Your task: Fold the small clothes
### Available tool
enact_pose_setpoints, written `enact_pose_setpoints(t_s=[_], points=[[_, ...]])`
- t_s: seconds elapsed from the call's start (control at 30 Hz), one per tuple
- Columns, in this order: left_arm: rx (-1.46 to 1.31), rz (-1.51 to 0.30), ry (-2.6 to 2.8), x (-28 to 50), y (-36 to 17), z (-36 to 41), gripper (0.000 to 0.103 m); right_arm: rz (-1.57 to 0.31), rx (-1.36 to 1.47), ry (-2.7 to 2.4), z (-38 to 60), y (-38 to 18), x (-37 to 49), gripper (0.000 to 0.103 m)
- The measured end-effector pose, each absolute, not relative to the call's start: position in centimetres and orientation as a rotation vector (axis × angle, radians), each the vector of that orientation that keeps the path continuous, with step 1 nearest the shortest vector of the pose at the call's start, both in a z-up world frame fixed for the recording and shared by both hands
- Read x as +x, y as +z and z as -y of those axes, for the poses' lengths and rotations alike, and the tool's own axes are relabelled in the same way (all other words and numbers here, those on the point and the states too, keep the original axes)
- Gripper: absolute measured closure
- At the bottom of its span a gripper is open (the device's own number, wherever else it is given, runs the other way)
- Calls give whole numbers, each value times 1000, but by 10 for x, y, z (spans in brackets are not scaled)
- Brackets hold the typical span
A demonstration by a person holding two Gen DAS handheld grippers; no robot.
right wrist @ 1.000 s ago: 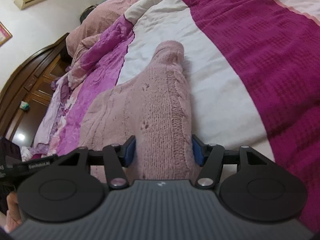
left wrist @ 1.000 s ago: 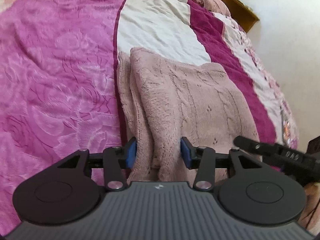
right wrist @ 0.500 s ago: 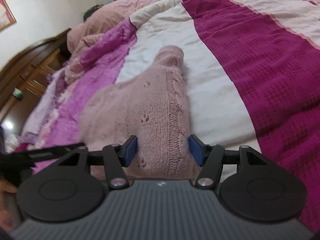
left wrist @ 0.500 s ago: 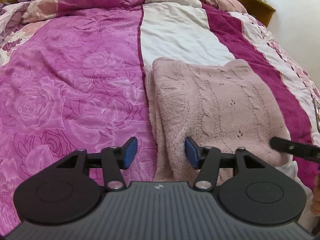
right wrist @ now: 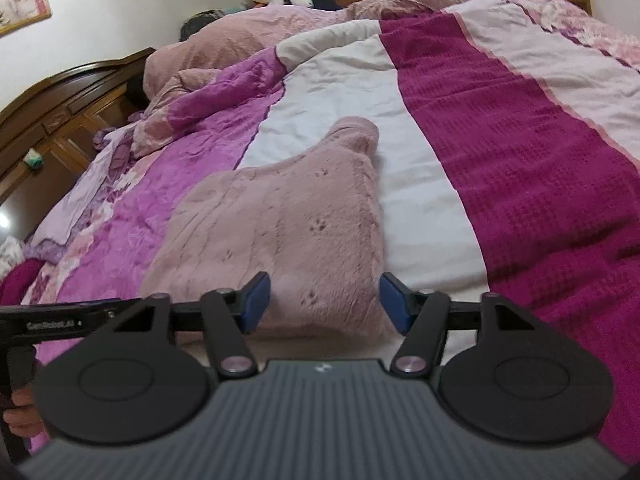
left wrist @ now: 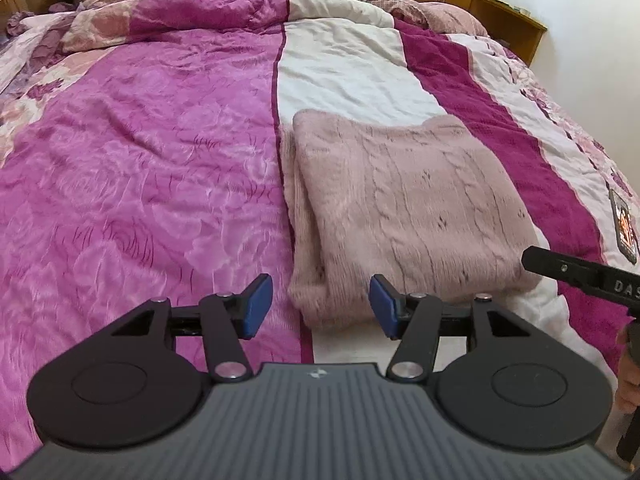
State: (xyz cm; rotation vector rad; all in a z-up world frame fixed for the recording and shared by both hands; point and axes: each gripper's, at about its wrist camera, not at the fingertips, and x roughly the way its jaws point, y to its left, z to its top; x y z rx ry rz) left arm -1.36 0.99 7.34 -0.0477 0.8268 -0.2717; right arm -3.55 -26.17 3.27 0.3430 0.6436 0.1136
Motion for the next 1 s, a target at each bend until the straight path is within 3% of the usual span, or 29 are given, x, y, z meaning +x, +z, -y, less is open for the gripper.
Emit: enact_pose_setpoints(t_s=[0.07,0.17,0.3,0.5,0.7,0.83,1.0], points=[[-40,-836,-252,-20,69,-7,32,-635,314,117,257,32,-42,35],[-6,-880,-218,-24,59,2,29,-644,250,100,248,28,-48,34],[5,-953,-193,-24,45,12,28,-684,211,70,242,19,-52,20],[16,-1025,-146,-18,23,27,26,-759,186,29,238,4,-46,20],[40,-1014,-131,-15,17,35,18,-826,217,15,239,-15,-42,20],[30,-1009,-126,-15,16,35,14,-813,245,24,239,-17,-42,11],[20,-1016,-126,-13,15,35,11,-805,222,16,232,-19,-42,10]])
